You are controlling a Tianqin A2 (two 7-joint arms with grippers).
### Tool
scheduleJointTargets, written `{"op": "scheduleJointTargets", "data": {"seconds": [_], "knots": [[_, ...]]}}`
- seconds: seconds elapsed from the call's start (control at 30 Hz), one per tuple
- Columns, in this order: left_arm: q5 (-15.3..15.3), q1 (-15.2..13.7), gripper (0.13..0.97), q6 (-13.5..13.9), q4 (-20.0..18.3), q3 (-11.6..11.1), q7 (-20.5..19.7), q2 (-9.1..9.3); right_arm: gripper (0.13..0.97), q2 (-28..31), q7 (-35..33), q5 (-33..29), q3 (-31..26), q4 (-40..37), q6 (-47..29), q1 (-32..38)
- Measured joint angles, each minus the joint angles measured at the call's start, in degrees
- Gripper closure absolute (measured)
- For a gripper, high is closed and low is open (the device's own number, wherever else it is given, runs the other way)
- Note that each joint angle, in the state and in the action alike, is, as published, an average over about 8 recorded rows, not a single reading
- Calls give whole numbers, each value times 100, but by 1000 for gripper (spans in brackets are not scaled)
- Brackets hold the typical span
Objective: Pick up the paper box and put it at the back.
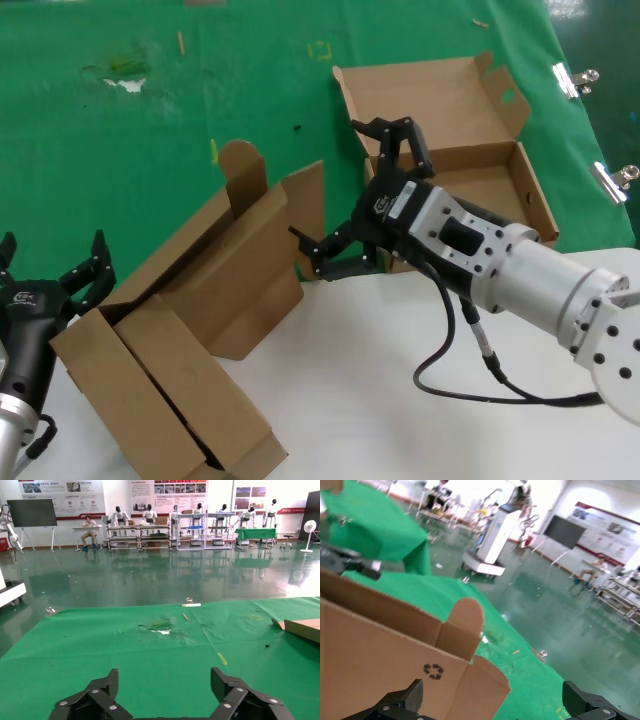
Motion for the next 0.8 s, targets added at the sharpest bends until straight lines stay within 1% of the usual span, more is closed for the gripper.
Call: {"op": "scheduleJointTargets", "data": {"seconds": [0.03,0.07,0.33,0.47,0.73,0.8], "knots": [[1,1,513,-3,-4,1,-1,1,129,-2,-51,114,25,-25,96,-47],[2,3,513,-5,-8,2,-2,2,129,-3,-102,228,51,-49,192,-94],[11,15,321,-28,-39,12,-12,8,129,-17,-520,1167,258,-253,980,-481],[16,21,321,-40,-55,16,-17,12,129,-24,-728,1633,362,-354,1372,-677],[25,33,196,-62,-86,26,-27,19,129,-37,-1148,2576,570,-558,2163,-1061],[27,36,188,-68,-94,28,-30,20,129,-41,-1252,2810,621,-608,2358,-1157]]}}
